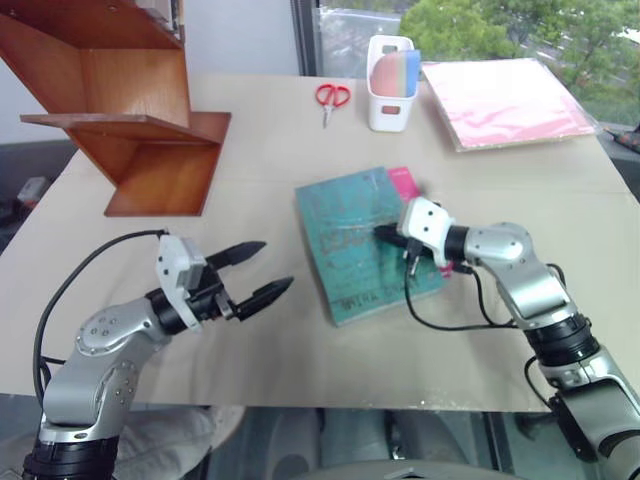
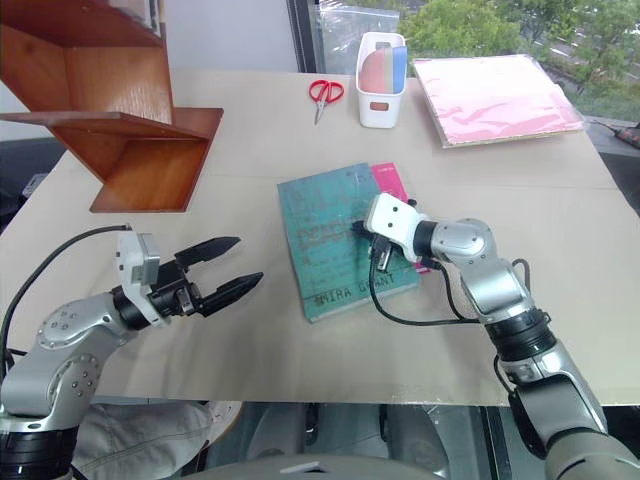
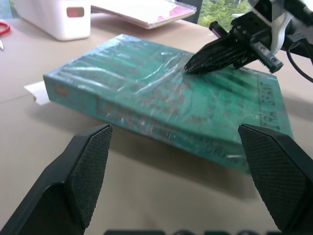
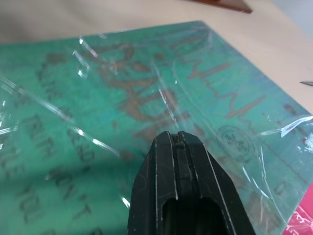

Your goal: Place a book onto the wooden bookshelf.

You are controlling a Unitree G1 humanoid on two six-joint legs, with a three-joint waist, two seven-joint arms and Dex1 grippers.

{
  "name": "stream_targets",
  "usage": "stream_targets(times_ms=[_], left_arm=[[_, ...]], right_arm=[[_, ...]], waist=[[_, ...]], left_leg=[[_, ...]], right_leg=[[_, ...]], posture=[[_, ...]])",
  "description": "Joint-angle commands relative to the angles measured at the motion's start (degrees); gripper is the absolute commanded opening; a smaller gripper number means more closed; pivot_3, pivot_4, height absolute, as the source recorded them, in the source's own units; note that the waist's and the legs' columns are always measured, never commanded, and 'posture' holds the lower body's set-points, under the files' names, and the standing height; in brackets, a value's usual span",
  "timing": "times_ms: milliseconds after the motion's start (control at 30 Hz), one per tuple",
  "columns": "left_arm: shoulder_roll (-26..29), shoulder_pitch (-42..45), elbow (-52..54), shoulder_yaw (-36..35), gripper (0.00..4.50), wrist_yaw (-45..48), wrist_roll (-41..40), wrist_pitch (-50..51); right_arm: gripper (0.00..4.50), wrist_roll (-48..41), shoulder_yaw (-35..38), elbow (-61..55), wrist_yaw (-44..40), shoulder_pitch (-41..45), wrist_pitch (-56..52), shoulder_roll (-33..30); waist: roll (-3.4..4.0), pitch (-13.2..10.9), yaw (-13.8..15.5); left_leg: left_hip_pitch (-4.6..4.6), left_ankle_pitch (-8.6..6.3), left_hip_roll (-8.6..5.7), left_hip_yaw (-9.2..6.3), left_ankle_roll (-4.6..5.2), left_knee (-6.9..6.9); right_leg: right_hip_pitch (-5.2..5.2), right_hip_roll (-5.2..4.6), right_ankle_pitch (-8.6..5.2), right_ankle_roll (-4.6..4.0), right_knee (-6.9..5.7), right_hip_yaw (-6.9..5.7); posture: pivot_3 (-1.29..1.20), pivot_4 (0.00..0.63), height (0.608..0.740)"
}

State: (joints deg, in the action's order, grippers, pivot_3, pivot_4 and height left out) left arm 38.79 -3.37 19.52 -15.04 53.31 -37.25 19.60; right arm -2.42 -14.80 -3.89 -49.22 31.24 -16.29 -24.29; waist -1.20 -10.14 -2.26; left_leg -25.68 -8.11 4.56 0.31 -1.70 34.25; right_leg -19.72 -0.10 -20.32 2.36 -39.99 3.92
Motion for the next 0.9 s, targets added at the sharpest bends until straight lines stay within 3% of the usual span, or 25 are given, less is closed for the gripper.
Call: stream_targets(times_ms=[33, 167, 200, 333, 400, 500, 533, 700, 900], left_arm=[[0.24, 0.28, -0.17, -0.73, 4.5, 1.19, -0.5, -0.59], [0.56, 1.04, -1.26, -0.57, 4.5, 2.06, -1.52, 0.9], [0.68, 1.35, -1.56, -0.85, 4.5, 1.88, -2.8, 2.66], [2.61, 2.51, -4.24, -1.5, 4.5, 2.23, -7.46, 11.23], [2.93, 4.36, -6.46, -1.55, 4.5, 1.45, -10.13, 16.02], [2.46, 7.39, -8.98, -0.8, 4.5, 0.33, -13.04, 22.26], [2.03, 8.65, -9.77, -0.48, 4.5, -0.26, -14.52, 24.87], [-0.01, 13.8, -12.38, 1.6, 4.5, -4.46, -19.43, 36.67], [-4.0, 19.31, -19.16, -0.06, 4.5, -9.42, -25.02, 47.49]], right_arm=[[0.04, -5.45, 5.86, -8.33, 1.24, -0.49, -2.57, -0.2], [0.04, -12.25, 10.49, -16.3, -0.06, -2.2, -7.91, -2.54], [0.27, -14.64, 11.98, -19.17, -1.02, -3.51, -9.75, -4.05], [1.69, -28.96, 19.79, -32.94, -6.51, -12.99, -18.58, -12.37], [2.77, -33.8, 23.96, -37.92, -7.5, -18.96, -20.84, -16.11], [4.25, -37.4, 29.54, -42.34, -7.73, -26.66, -21.12, -19.61], [4.43, -36.43, 31.2, -43.42, -7.86, -29.28, -19.35, -20.22], [4.43, -35.32, 36.43, -47.52, -7.88, -40.17, -12.5, -19.12], [4.43, -34.85, 35.7, -47.66, -4.63, -45.3, -5.58, -13.23]], waist=[[0.04, -0.05, 0.08], [0.05, -0.05, 0.38], [0.04, -0.05, 0.45], [0.04, -0.06, 1.04], [0.04, -0.06, 1.28], [0.02, -0.05, 1.3], [0.02, -0.05, 1.32], [-0.04, -0.01, 1.39], [-0.03, -0.01, 1.29]], left_leg=[[-0.03, 0.0, 0.0, -0.01, 0.0, 0.0], [-0.09, 0.0, -0.02, -0.04, 0.0, -0.03], [-0.09, 0.0, -0.03, -0.04, 0.0, -0.04], [-0.14, -0.01, -0.03, -0.11, 0.01, -0.06], [-0.13, -0.01, -0.04, -0.1, 0.01, -0.07], [-0.09, -0.01, -0.03, -0.15, 0.01, -0.04], [-0.07, -0.01, -0.02, -0.15, 0.01, 0.0], [-0.09, -0.01, -0.06, -0.21, 0.01, 0.09], [-0.08, 0.0, -0.06, -0.3, 0.0, 0.09]], right_leg=[[-0.01, 0.0, 0.0, 0.0, 0.01, -0.01], [-0.02, -0.03, 0.0, 0.0, 0.07, -0.06], [-0.02, -0.04, 0.0, 0.0, 0.07, -0.06], [0.0, -0.06, -0.01, -0.01, 0.13, -0.15], [-0.01, -0.06, -0.02, 0.0, 0.12, -0.13], [0.01, -0.01, -0.02, 0.0, 0.08, -0.15], [0.02, -0.01, -0.03, 0.02, 0.07, -0.15], [0.09, -0.01, -0.04, 0.05, 0.08, -0.19], [0.11, 0.03, -0.04, 0.05, 0.05, -0.23]], posture=[[0.0, 0.15, 0.74], [0.0, 0.15, 0.74], [0.0, 0.15, 0.74], [0.0, 0.15, 0.74], [0.0, 0.15, 0.74], [0.0, 0.15, 0.74], [0.0, 0.15, 0.74], [0.0, 0.15, 0.74], [0.0, 0.15, 0.74]])
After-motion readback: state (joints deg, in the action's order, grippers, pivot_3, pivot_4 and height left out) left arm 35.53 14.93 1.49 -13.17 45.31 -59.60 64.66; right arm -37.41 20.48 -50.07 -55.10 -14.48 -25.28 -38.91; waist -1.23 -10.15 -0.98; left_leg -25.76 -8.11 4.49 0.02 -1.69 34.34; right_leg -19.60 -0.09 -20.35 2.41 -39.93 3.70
